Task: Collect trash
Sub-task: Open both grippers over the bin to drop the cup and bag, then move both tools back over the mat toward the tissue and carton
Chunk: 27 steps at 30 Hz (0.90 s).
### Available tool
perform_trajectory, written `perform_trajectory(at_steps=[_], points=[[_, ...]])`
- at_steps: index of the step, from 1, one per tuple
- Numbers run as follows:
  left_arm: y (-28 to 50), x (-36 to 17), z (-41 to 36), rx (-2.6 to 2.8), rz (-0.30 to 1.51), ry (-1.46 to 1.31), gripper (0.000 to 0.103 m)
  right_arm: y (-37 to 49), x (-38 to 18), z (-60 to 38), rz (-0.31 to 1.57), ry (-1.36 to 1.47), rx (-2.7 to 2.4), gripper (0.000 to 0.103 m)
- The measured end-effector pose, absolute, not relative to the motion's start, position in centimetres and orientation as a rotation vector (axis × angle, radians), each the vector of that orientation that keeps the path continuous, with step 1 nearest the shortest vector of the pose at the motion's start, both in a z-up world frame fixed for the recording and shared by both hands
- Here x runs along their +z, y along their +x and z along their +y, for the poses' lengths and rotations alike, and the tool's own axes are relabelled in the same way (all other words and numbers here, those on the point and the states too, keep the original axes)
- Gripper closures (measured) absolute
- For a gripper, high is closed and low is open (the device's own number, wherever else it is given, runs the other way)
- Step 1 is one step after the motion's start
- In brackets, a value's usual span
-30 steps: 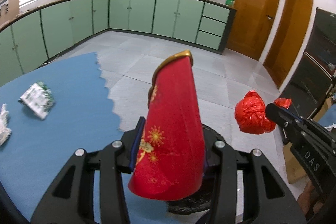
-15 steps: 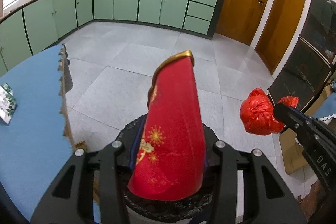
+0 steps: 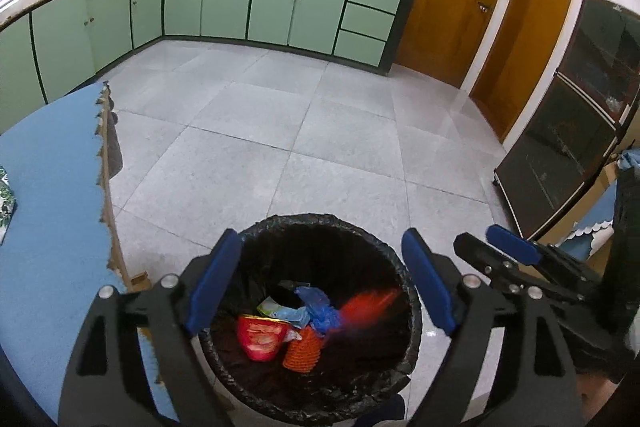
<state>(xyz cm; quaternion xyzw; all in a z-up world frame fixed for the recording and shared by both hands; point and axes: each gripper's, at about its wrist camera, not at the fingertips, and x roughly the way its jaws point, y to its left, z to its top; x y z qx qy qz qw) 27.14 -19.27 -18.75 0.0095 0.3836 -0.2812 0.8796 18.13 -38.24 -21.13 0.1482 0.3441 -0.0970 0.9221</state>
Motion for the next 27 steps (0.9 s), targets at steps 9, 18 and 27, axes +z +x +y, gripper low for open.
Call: perform_trajectory(at_steps=[9, 18, 27], points=[[25.7, -15.3, -14.9, -0.488, 0.708, -0.018, 0.017, 17.1, -18.7, -36.3, 0.643, 0.252, -0.264, 0.006], [25.1, -12.2, -4.8, -0.293, 0.647, -0.061, 0.014, 18.0, -14.8, -30.4, 0.574, 0.212, -0.17, 0.006], [24.8, -11.5, 7.1, -0.049, 0.622, -0.057, 0.014, 21.6, -13.4, -21.4, 0.562, 0.177, -0.03, 0.006]])
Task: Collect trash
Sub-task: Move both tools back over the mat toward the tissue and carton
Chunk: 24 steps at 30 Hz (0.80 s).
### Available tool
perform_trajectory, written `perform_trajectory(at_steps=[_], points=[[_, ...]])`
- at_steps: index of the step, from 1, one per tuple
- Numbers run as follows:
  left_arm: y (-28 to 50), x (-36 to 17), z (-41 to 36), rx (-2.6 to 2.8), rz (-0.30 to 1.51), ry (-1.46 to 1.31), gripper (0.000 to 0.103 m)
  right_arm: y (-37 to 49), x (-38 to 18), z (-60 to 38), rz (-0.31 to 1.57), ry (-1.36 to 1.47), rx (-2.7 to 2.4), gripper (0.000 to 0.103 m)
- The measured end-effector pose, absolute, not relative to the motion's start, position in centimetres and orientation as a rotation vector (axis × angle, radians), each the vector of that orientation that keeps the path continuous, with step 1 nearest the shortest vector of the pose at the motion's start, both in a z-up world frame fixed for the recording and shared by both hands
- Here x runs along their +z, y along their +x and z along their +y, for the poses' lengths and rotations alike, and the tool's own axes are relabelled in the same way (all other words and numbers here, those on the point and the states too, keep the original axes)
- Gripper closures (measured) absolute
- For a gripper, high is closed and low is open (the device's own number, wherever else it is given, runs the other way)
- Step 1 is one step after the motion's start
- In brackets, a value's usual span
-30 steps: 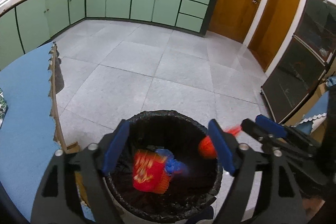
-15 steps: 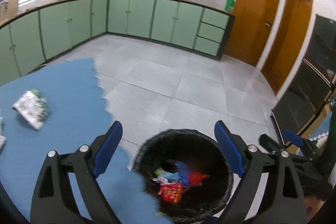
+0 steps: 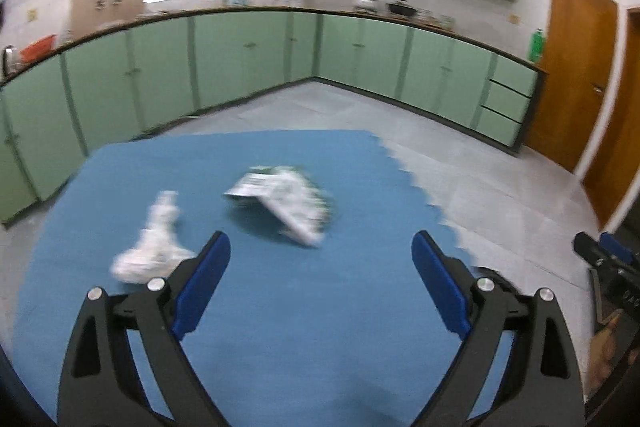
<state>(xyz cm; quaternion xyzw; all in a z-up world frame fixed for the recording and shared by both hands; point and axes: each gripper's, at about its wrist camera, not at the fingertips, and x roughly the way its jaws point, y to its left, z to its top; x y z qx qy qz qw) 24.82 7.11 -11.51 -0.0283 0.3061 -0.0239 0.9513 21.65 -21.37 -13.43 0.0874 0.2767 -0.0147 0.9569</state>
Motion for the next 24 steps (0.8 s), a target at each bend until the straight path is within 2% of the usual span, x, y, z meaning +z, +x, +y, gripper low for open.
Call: perform_trajectory(at_steps=[11, 24], points=[[25.7, -13.4, 16.9, 0.141, 0.663, -0.042, 0.014, 26.2, -13.8, -10.8, 0.566, 0.124, 0.085, 0.006], [29.5, -16.9, 19.9, 0.157, 0.753, -0.09, 0.014, 30.1, -15.7, -5.1, 0.603, 0.076, 0.113, 0.006]])
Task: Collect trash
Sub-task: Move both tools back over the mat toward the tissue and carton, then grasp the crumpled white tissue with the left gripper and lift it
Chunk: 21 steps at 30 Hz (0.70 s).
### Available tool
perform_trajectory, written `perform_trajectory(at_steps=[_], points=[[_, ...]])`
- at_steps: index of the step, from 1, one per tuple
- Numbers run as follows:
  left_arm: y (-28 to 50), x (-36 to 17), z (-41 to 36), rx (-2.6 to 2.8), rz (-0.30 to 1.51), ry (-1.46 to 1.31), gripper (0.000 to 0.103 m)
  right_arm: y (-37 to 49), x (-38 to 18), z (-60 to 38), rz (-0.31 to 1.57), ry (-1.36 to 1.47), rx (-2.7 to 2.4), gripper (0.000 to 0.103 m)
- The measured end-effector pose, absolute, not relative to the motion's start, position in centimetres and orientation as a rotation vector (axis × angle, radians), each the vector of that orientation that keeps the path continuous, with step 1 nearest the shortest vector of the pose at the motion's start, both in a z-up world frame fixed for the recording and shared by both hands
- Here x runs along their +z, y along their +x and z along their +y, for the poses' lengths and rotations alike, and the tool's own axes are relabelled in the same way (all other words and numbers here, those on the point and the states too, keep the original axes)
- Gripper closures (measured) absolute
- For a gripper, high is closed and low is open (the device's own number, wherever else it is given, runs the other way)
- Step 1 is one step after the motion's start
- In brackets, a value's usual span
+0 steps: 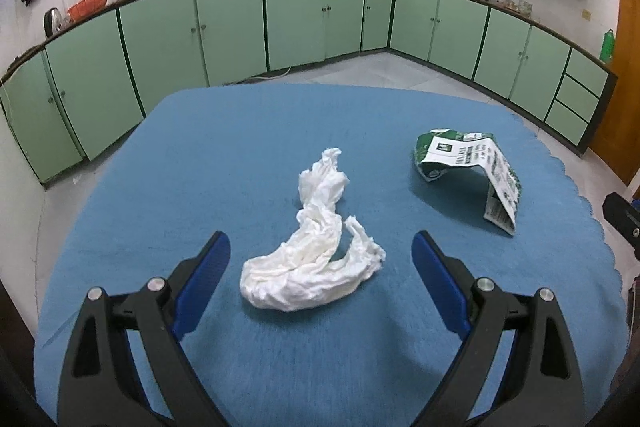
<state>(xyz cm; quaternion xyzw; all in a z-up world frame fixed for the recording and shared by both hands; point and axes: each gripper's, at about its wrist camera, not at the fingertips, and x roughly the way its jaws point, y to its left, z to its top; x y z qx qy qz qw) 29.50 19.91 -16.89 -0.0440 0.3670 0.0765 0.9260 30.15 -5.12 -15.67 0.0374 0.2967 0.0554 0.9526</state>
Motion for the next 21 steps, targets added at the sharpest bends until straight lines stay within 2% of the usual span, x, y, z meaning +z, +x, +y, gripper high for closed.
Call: perform_trajectory(at_steps=[7, 9, 13, 15, 21], points=[[31.2, -17.8, 20.7, 0.166, 0.801, -0.121, 0.016, 31.6, -16.0, -4.3, 0.612, 0.071, 0.117, 0.006], [31.7, -18.1, 21.1, 0.158, 0.823, -0.14, 0.034, 32.1, -16.1, -4.2, 0.616, 0.071, 0.121, 0.006], [32.1, -18.6, 22.0, 0.141, 0.849, -0.189, 0.059, 32.9, -16.3, -3.7, 0.624, 0.049, 0.139, 0.006], [32.2, -18.5, 22.1, 0.121, 0.85, -0.197, 0.082, 33.2, -16.4, -3.3, 0.63, 0.044, 0.15, 0.006], [32.3, -17.6, 21.7, 0.146, 0.815, -0.161, 0.088, 34.5, -17.0, -1.5, 0.67, 0.019, 0.205, 0.006]])
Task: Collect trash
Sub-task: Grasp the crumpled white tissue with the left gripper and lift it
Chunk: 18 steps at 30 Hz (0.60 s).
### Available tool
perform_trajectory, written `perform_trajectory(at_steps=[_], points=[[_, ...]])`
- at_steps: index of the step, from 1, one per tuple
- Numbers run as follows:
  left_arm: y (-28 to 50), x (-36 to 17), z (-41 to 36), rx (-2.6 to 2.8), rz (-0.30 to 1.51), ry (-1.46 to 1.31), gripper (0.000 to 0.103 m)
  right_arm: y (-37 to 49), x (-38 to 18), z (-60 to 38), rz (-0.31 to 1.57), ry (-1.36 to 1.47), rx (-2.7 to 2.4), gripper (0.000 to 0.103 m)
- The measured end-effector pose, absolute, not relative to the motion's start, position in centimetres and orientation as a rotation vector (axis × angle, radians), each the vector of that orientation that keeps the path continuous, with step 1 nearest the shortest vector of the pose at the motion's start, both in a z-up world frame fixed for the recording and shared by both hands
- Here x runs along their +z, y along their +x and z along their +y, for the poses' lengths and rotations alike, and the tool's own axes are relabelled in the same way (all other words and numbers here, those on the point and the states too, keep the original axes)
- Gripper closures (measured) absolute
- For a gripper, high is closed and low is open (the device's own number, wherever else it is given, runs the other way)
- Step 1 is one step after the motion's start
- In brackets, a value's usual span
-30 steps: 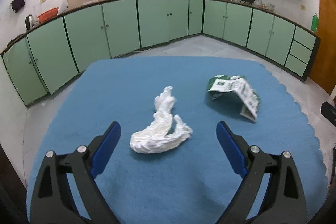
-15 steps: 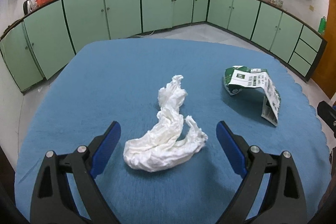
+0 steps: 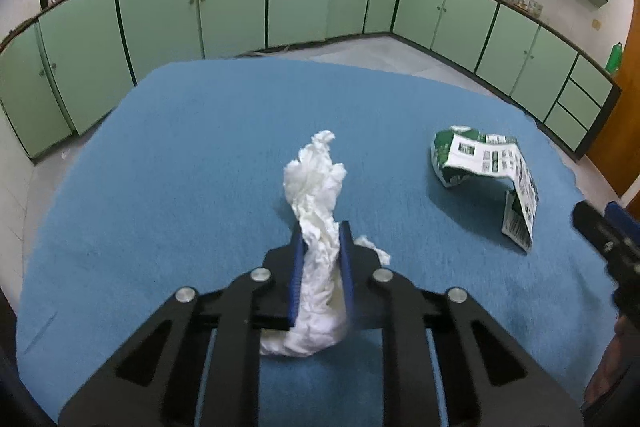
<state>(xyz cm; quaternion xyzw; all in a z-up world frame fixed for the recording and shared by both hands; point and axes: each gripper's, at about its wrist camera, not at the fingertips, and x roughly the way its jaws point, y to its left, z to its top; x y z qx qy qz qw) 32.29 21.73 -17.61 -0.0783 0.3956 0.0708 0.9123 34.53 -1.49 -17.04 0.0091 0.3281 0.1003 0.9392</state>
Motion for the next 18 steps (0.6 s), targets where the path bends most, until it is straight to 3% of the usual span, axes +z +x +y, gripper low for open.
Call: perform_trajectory(at_steps=[18], points=[[34.2, -17.3, 22.5, 0.181, 0.843, -0.151, 0.089, 38.9, -19.7, 1.7, 0.799, -0.032, 0.253, 0.006]])
